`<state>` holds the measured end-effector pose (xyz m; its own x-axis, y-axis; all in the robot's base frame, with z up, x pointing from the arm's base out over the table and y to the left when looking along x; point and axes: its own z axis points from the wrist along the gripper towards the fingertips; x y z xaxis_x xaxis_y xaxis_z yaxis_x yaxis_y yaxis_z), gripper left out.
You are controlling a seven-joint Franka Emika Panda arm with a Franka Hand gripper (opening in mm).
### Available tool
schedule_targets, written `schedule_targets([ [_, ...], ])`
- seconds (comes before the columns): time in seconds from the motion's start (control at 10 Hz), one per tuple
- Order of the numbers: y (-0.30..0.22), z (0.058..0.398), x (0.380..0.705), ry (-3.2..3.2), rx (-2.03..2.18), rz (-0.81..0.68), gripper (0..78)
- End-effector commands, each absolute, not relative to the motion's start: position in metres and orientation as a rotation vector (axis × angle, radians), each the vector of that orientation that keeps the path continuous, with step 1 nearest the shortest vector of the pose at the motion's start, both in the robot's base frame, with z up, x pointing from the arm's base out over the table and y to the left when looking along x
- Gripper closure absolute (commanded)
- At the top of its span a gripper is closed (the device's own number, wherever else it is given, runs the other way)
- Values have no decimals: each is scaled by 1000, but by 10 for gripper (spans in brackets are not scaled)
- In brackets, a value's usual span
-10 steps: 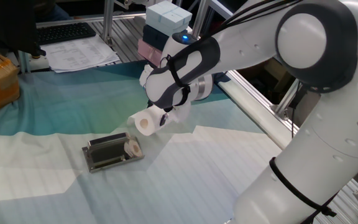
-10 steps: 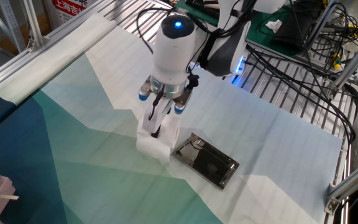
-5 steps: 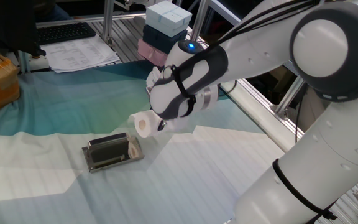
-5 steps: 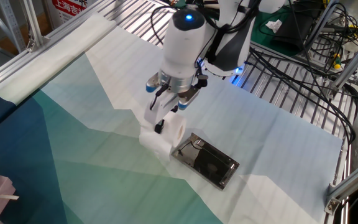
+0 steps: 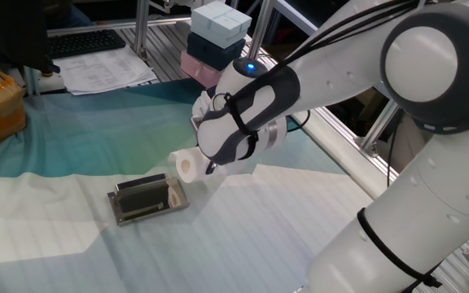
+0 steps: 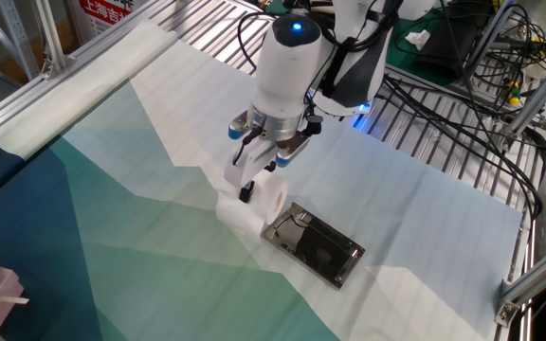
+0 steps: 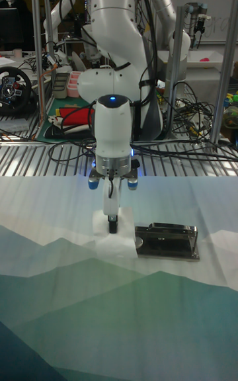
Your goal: Put the toilet paper on its holder
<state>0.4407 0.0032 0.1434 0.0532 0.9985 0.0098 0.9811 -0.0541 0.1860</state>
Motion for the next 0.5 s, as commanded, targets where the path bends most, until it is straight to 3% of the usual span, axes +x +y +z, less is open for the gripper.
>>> schedule_targets([
  [0.1,6,144,438,2018,2148,194,763],
  [0.5,6,144,438,2012,2138,153,763],
])
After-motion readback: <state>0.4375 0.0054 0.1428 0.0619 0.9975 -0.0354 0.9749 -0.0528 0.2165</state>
